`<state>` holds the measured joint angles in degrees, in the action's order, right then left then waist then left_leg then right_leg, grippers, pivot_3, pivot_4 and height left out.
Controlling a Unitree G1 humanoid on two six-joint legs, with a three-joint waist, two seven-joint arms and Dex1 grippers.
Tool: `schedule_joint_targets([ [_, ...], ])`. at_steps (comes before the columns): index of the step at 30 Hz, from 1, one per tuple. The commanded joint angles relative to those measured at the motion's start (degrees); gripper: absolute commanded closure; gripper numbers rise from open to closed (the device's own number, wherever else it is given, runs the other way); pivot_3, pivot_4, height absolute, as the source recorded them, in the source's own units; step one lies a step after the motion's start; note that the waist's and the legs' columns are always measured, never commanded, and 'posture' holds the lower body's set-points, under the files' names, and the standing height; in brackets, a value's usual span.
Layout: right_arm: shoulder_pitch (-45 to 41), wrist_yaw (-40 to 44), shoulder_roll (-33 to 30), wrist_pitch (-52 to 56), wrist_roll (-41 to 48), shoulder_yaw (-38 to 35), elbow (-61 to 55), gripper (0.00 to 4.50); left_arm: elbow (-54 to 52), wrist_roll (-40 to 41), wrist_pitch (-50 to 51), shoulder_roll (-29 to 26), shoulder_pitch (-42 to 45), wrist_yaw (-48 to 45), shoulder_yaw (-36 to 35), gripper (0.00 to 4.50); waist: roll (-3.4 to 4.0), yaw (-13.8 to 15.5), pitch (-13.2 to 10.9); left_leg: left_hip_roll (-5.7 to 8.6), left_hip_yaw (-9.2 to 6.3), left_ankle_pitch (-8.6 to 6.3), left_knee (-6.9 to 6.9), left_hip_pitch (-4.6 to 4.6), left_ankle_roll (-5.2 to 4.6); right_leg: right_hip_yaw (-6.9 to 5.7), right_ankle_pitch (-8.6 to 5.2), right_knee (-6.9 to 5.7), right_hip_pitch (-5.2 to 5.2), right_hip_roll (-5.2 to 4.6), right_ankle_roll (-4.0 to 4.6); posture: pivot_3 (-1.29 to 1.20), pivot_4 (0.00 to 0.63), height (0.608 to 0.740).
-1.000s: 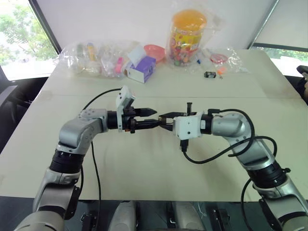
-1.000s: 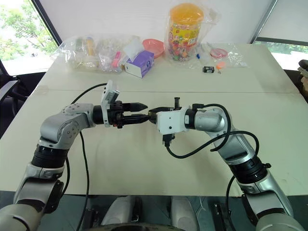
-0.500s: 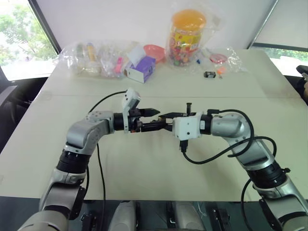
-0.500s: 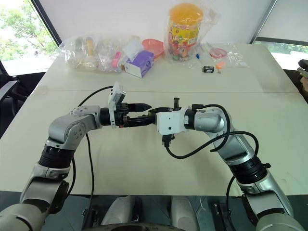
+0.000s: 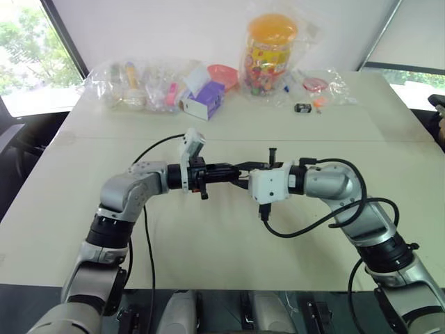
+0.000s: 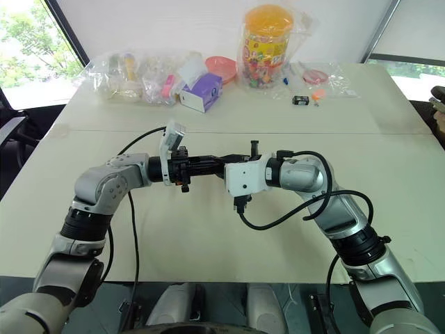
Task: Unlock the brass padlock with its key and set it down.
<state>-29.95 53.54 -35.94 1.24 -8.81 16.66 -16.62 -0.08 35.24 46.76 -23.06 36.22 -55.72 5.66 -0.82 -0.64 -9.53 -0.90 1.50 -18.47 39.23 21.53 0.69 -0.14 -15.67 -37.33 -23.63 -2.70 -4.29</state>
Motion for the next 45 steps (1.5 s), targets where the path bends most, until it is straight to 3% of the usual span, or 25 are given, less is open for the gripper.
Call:
schedule_joint_targets([
  [1,-1.0,0.0,-0.7,-1.1,0.4,-1.1,-0.7,3.8,-0.3,1.4,2.0,-1.8,1.0,-0.2,-2.3,4.31,0.0,0.0,0.0,0.0,0.0,0.0,0.0,0.0,0.0,0.0,0.0,0.0,0.0,0.0,0.0,0.0,0.15,0.74],
  [4,-1.1,-0.2,-0.7,-1.4,0.4,-1.1,-0.4,3.8,-0.1,2.2,2.6,-2.1,0.8,-0.1,-2.7,4.31,0.0,0.0,0.0,0.0,0.0,0.0,0.0,0.0,0.0,0.0,0.0,0.0,0.0,-0.02,0.0,0.0,0.15,0.74],
  [11,-1.6,-0.2,-0.6,-1.7,0.5,-1.0,0.0,3.8,1.3,1.1,0.9,-1.7,0.4,0.4,-2.0,1.0,0.0,0.0,0.0,0.0,0.0,0.0,0.0,0.0,0.0,0.0,0.0,0.0,0.0,-0.02,0.0,0.0,0.15,0.74],
  [20,-1.7,-0.2,-0.8,-1.4,0.5,-1.1,-0.2,3.8,1.6,1.8,1.1,-0.9,-0.2,-0.4,-2.2,1.0,0.0,0.0,0.0,0.0,0.0,0.0,0.0,0.0,0.0,0.0,0.0,0.0,0.0,-0.03,0.0,0.0,0.15,0.74],
  [23,-1.7,-0.2,-0.9,-1.4,0.5,-1.2,-0.2,3.8,1.7,1.7,1.1,-0.8,-0.1,-0.3,-2.3,1.79,0.0,0.0,0.0,0.0,0.0,0.0,0.0,0.0,0.0,0.0,0.0,0.0,0.0,-0.03,0.0,0.0,0.15,0.74],
  [28,-1.7,-0.2,-1.0,-1.5,0.5,-1.2,-0.1,3.8,1.6,2.1,1.5,-1.2,0.0,-0.9,-2.6,4.3,0.0,0.0,0.0,0.0,0.0,0.0,0.0,0.0,0.0,0.0,0.0,0.0,0.0,-0.03,0.0,0.0,0.15,0.74],
  [29,-1.7,-0.2,-1.1,-1.5,0.5,-1.2,-0.1,3.8,1.7,2.2,1.5,-1.2,0.1,-0.9,-2.6,4.47,0.0,0.0,0.0,0.0,0.0,0.0,0.0,0.0,0.0,0.0,0.0,0.0,0.0,-0.03,0.0,0.0,0.15,0.74],
  [43,-2.1,0.2,-0.6,-0.1,1.7,-1.3,-0.3,3.8,0.4,2.3,2.2,-1.7,0.2,-0.8,-1.6,4.47,0.0,0.0,0.0,0.0,0.0,0.0,0.0,0.0,0.0,0.0,0.0,0.0,0.0,-0.03,0.0,0.0,0.15,0.74],
  [45,-2.1,0.7,-0.3,1.9,3.0,-1.6,-0.7,2.75,0.2,2.4,2.4,-1.8,0.2,-0.9,-1.7,4.5,0.0,0.0,0.0,0.0,0.0,0.0,0.0,0.0,0.0,0.0,0.0,0.0,0.0,-0.03,0.0,0.0,0.15,0.74],
])
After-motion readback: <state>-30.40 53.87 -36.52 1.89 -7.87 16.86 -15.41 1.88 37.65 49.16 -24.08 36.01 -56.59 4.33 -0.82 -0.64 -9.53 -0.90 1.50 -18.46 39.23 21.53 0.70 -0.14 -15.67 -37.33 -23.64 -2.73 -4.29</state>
